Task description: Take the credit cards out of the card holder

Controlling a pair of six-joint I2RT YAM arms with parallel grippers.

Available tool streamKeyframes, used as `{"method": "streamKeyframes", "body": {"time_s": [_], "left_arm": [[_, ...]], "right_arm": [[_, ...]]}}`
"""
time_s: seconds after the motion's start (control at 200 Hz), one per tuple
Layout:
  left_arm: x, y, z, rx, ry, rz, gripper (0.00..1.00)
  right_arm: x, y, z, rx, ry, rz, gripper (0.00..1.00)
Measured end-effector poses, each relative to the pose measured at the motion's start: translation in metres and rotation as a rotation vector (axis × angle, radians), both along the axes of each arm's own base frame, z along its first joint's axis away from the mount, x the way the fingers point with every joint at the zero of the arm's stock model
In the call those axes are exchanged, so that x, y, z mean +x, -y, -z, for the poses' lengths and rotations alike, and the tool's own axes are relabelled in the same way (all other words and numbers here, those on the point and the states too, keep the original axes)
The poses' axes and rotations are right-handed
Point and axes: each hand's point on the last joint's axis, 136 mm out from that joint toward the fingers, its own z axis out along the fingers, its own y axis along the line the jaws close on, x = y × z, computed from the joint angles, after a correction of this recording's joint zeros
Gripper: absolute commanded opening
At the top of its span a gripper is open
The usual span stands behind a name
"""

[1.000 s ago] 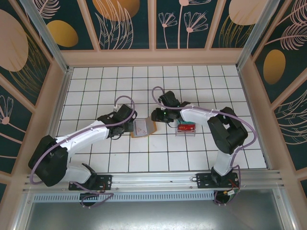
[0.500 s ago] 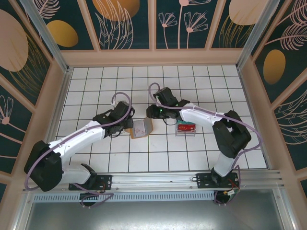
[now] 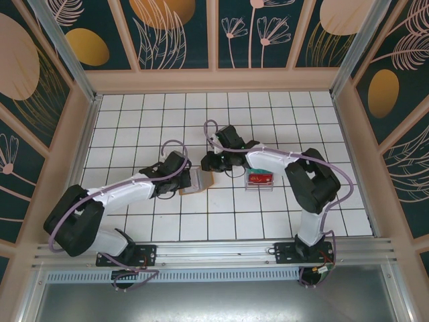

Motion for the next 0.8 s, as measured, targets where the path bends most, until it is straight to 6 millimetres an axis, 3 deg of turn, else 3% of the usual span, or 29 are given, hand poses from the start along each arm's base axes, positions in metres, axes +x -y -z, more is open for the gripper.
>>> {"method": "streamKeyframes", "body": {"time_s": [0.33, 0.515, 0.701, 0.801], "left_arm": [[0.001, 0.004, 0.005, -0.026, 0.001, -0.001, 0.00], [0.004, -0.007, -0.001, 0.000, 0.020, -0.032, 0.00], [0.011, -0.018, -0.017, -0.001, 0.071, -0.072, 0.00], [0.009, -0.023, -0.015, 0.010, 0.072, -0.078, 0.00]], "right_arm": [[0.001, 0.002, 0.013, 0.003, -0.039, -0.001, 0.23], [0.005, 0.008, 0.016, -0.058, -0.029, 0.021, 0.28], [0.010, -0.009, -0.010, -0.067, 0.038, -0.006, 0.27], [0.008, -0.023, -0.024, -0.046, 0.065, -0.034, 0.27]]}}
